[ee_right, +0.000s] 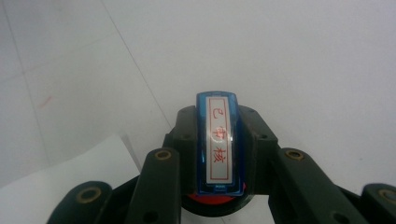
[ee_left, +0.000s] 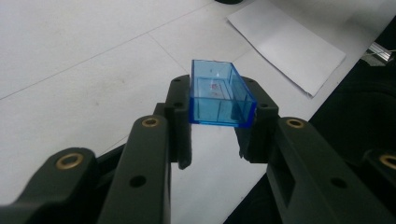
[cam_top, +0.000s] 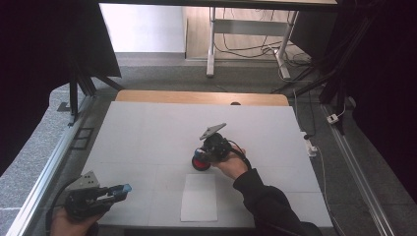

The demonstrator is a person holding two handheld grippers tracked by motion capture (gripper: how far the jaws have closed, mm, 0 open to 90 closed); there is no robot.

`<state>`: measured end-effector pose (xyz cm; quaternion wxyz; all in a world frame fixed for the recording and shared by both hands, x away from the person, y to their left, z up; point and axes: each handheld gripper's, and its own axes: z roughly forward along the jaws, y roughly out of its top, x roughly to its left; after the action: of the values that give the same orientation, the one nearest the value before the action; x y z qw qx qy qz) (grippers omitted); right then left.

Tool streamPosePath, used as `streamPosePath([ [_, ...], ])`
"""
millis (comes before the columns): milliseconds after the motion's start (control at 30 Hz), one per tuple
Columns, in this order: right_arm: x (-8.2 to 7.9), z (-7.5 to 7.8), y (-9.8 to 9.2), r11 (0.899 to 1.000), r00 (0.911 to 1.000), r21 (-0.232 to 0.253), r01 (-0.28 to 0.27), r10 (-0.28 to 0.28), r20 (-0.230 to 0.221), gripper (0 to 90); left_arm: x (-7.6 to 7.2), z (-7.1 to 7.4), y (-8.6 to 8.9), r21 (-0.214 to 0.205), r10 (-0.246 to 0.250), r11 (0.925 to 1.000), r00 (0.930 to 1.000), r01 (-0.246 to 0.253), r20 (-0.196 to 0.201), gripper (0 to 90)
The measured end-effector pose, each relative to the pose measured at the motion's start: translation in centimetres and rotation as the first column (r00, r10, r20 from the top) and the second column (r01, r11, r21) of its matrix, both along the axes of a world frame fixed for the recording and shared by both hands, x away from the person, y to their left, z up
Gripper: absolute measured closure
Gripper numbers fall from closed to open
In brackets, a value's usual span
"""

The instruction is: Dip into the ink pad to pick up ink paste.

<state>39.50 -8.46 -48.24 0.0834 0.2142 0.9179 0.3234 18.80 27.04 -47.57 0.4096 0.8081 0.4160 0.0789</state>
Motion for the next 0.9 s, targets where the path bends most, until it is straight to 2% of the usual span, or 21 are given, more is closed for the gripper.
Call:
streamPosePath([
  [133,-0.9,0.1,0.8,0.997,0.9961,-0.069,-0.025,0.031,0.083,72.1,0.0,0.0,0.0,0.000,-0.002,1.0000,1.0000,0.002,0.000,68.1],
  [233,-1.3,0.1,1.2,0.995,0.9929,-0.099,-0.028,0.039,0.112,72.1,0.0,0.0,0.0,0.001,-0.002,1.0000,1.0000,0.002,0.000,68.1],
  [300,-1.2,0.1,1.0,0.996,0.9947,-0.085,-0.022,0.031,0.098,72.1,0.0,0.0,0.0,0.002,-0.003,1.0000,1.0000,0.003,0.000,68.1],
  [400,-0.4,0.0,0.3,1.000,0.9996,-0.020,0.004,-0.004,0.029,72.0,0.0,0.0,0.0,0.000,-0.002,1.0000,1.0000,0.002,-0.001,68.1],
  [467,0.0,-0.1,-0.2,1.000,0.9998,0.019,0.017,-0.017,-0.013,72.0,0.0,0.0,0.0,-0.001,-0.002,1.0000,1.0000,0.002,-0.003,68.1],
  [533,0.4,-0.2,-0.5,0.999,0.9991,0.046,0.026,-0.025,-0.035,71.9,0.0,0.0,0.0,-0.002,-0.001,1.0000,1.0000,0.001,-0.003,68.1],
  [733,0.6,0.0,-1.0,0.995,0.9975,0.087,0.043,-0.037,-0.060,71.8,0.0,0.0,0.0,-0.006,0.001,1.0000,1.0000,-0.001,-0.003,68.1],
  [833,0.6,0.8,-1.3,0.992,0.9975,0.115,0.049,-0.042,-0.056,71.8,0.0,0.0,0.0,-0.006,0.001,1.0000,1.0000,-0.001,-0.005,68.1],
  [900,0.5,1.2,-1.5,0.990,0.9967,0.131,0.052,-0.043,-0.069,71.7,0.0,0.0,0.0,-0.005,0.001,1.0000,1.0000,-0.001,-0.005,68.0],
])
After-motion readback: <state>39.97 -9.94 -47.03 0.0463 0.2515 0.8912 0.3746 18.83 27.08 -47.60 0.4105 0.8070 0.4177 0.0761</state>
